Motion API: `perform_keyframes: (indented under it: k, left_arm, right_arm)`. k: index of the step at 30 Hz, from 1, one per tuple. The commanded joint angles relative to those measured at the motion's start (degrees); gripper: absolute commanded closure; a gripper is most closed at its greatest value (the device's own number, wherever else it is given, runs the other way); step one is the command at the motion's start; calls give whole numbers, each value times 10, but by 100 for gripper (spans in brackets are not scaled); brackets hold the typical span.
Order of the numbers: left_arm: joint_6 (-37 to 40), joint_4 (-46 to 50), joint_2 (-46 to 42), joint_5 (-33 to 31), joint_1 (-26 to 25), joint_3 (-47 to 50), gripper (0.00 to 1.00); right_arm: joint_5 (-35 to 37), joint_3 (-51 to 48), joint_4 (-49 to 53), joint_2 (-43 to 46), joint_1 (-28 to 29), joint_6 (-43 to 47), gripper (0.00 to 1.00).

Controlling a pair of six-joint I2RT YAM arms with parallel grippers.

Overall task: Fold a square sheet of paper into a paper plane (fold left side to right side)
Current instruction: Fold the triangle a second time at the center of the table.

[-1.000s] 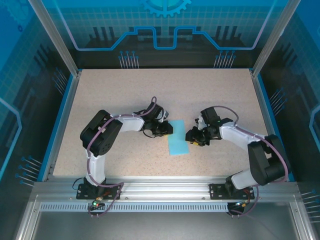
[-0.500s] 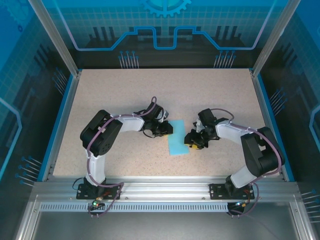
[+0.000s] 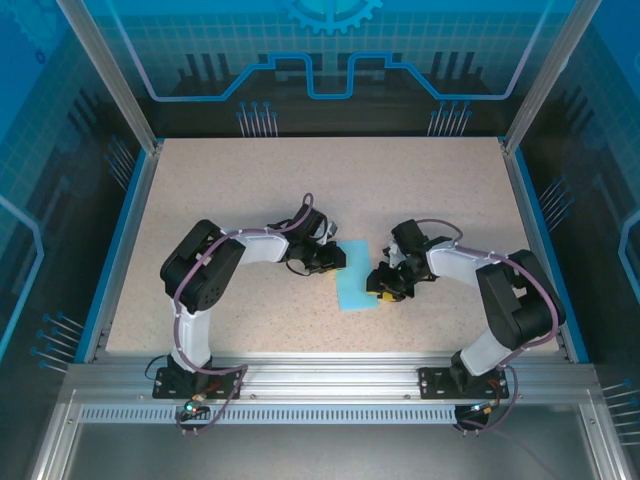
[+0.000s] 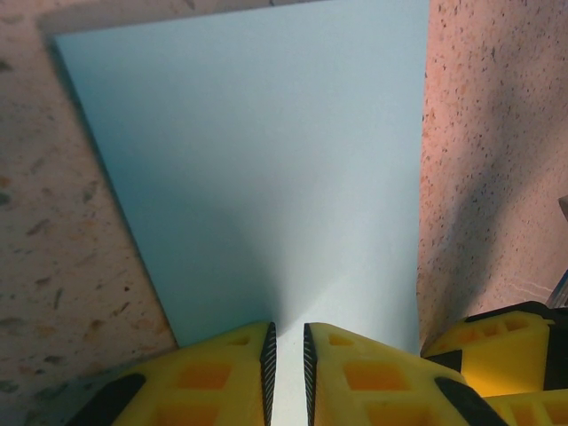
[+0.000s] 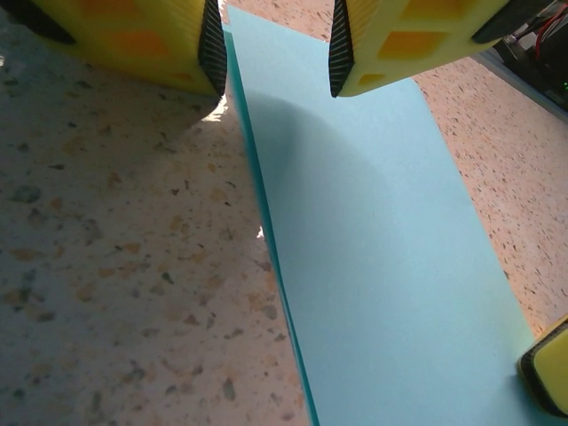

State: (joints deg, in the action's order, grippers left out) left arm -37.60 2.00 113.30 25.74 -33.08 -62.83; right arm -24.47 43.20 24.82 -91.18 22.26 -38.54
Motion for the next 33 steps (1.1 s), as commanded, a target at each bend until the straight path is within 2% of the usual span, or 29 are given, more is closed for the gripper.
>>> perform_keyframes:
  k: [1,14,19,27,33]
  left_arm:
    - [-3,20,5,-4,-7,17,79]
    - [3,14,-6,-2,-8,17,77]
    - [19,6,-34,1,-9,21,69]
    - [68,3,-143,-25,-8,46,42]
    - [116,6,-249,-54,-21,110,34]
  right_arm:
    - [-21,0,-25,3,22,-4,62]
    - [-21,2,-38,18,15,-4,62]
    - [-48,-3,-64,19,3,-18,61]
    - [-69,10,-80,13,-12,-27,62]
    - [-75,49,-65,-9,-24,-13,62]
